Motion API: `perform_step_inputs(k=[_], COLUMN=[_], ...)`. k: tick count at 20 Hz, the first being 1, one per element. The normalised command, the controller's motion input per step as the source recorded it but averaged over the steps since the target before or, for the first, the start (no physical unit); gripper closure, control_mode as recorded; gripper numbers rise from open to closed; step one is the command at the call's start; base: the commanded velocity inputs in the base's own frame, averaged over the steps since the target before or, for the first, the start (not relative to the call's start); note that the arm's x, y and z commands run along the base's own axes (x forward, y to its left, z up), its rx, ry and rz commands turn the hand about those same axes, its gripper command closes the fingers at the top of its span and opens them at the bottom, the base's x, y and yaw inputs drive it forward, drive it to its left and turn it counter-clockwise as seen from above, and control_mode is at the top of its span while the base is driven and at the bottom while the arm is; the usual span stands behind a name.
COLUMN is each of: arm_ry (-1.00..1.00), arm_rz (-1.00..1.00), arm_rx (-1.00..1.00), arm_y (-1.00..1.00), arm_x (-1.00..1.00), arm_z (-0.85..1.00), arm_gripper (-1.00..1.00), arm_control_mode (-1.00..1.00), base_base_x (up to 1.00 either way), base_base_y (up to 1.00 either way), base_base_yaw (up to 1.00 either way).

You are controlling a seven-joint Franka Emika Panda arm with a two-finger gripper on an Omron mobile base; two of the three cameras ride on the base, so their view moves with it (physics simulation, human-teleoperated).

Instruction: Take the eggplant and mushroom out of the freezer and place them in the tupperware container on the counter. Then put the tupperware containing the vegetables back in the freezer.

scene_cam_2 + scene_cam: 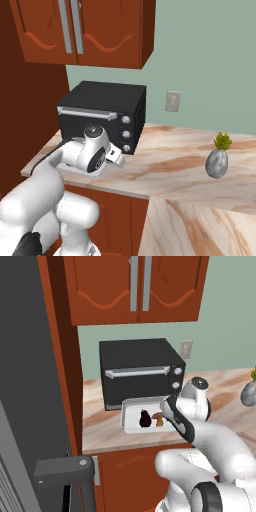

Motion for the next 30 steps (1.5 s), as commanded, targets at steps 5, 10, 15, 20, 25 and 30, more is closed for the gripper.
perform_step_inputs(k=[5, 10, 15, 20, 25, 30], arm_ry=[0.02, 0.08, 0.17, 0.12, 0.01, -0.08], arm_rz=[0.0, 0.0, 0.0, 0.0, 0.0, 0.0], arm_rx=[0.0, 0.06, 0.17, 0.14, 0.03, 0.01], arm_y=[0.0, 0.0, 0.0, 0.0, 0.02, 0.1], arm_x=[-0.45, -0.5, -0.68, -0.89, -0.95, -0.93], arm_z=[0.93, 1.0, 0.96, 0.81, 0.83, 0.6], arm_gripper=[1.0, 1.0, 1.0, 1.0, 1.0, 1.0], arm_control_mode=[-1.0, -1.0, -1.0, -1.0, -1.0, -1.0], base_base_x=[0.0, 0.0, 0.0, 0.0, 0.0, 0.0], base_base_y=[0.0, 0.0, 0.0, 0.0, 0.0, 0.0], base_base_yaw=[0.0, 0.0, 0.0, 0.0, 0.0, 0.0])
